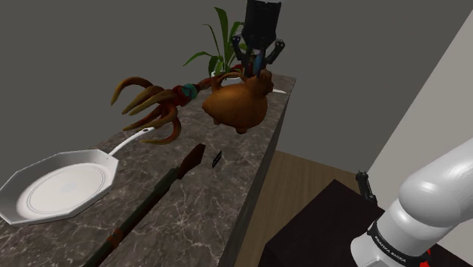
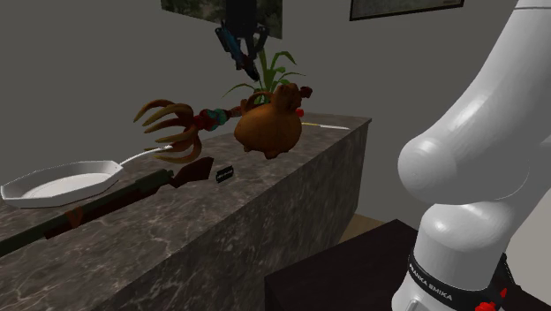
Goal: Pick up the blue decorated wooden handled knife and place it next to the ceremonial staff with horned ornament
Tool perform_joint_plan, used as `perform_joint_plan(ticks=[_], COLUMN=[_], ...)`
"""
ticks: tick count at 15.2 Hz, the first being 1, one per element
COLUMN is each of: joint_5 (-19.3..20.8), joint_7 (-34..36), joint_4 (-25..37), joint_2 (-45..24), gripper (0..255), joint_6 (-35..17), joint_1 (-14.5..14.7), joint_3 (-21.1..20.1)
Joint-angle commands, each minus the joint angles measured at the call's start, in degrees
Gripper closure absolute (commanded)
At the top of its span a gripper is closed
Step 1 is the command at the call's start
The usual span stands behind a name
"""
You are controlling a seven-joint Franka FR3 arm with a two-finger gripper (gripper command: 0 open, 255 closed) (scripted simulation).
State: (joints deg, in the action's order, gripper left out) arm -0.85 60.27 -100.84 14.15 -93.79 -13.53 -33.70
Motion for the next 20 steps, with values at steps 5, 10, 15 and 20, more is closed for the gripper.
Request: perform_joint_plan(ticks=[5,10,15,20], joint_5=[4.3,5.7,5.2,5.0], joint_7=[-3.2,-4.4,-4.4,-4.3], joint_4=[7.1,8.2,3.3,-1.2], joint_2=[-8.1,-11.0,-10.0,-9.4], gripper=[255,255,255,255], joint_6=[0.0,-1.4,-5.5,-9.5], joint_1=[-2.5,-3.3,-3.4,-3.4], joint_3=[1.3,1.9,2.1,2.2])
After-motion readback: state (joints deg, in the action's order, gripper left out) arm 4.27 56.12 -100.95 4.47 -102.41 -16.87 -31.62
